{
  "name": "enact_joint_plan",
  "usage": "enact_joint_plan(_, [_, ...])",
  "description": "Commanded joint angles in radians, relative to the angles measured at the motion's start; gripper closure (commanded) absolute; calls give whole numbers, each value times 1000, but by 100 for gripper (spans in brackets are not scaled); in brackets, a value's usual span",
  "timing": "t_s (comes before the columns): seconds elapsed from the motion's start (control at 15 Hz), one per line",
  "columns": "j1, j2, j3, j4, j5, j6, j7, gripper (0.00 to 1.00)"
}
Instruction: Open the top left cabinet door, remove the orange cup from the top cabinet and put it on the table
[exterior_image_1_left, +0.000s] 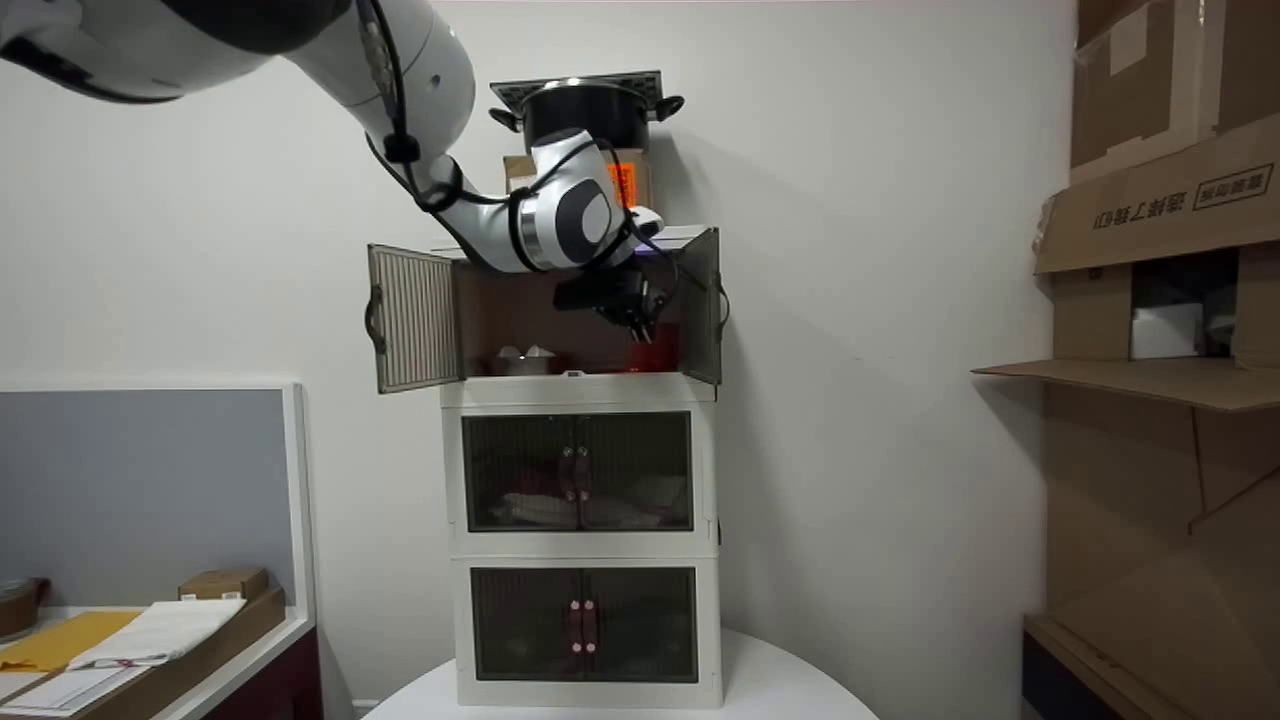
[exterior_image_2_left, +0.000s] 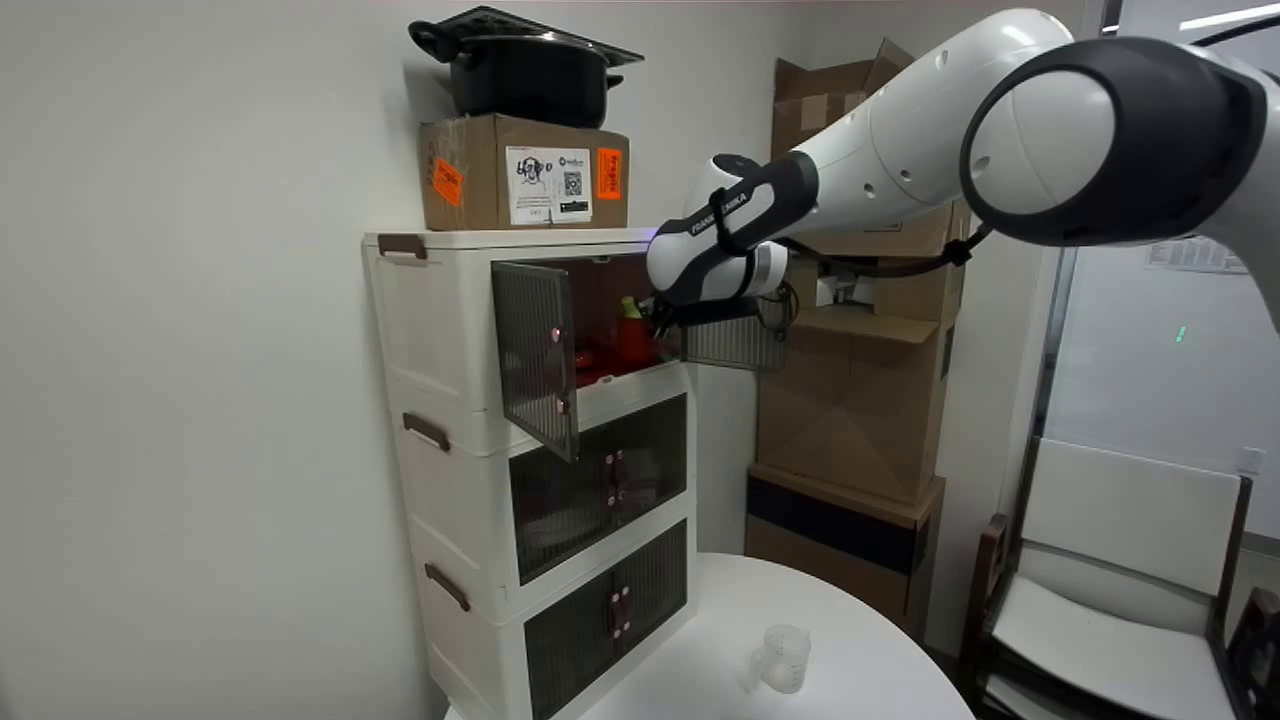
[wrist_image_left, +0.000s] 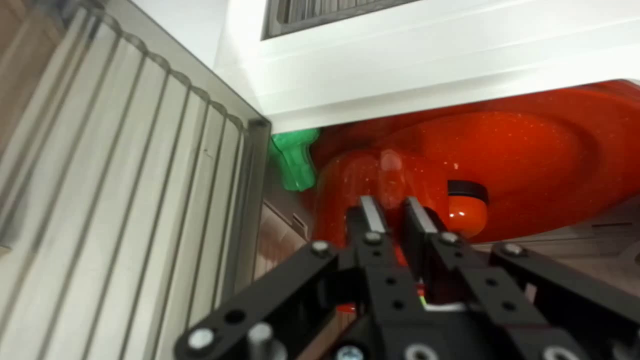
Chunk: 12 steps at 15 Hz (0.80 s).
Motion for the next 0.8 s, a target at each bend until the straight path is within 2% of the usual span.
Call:
enact_joint_plan(0.0, [37, -128, -50, -151, -56, 65, 92, 92])
enact_joint_plan(0.4, [105, -257, -104, -341, -174, 110, 231, 92])
enact_joint_plan(0.73, [163, -310, -139, -483, -306, 128, 430, 92])
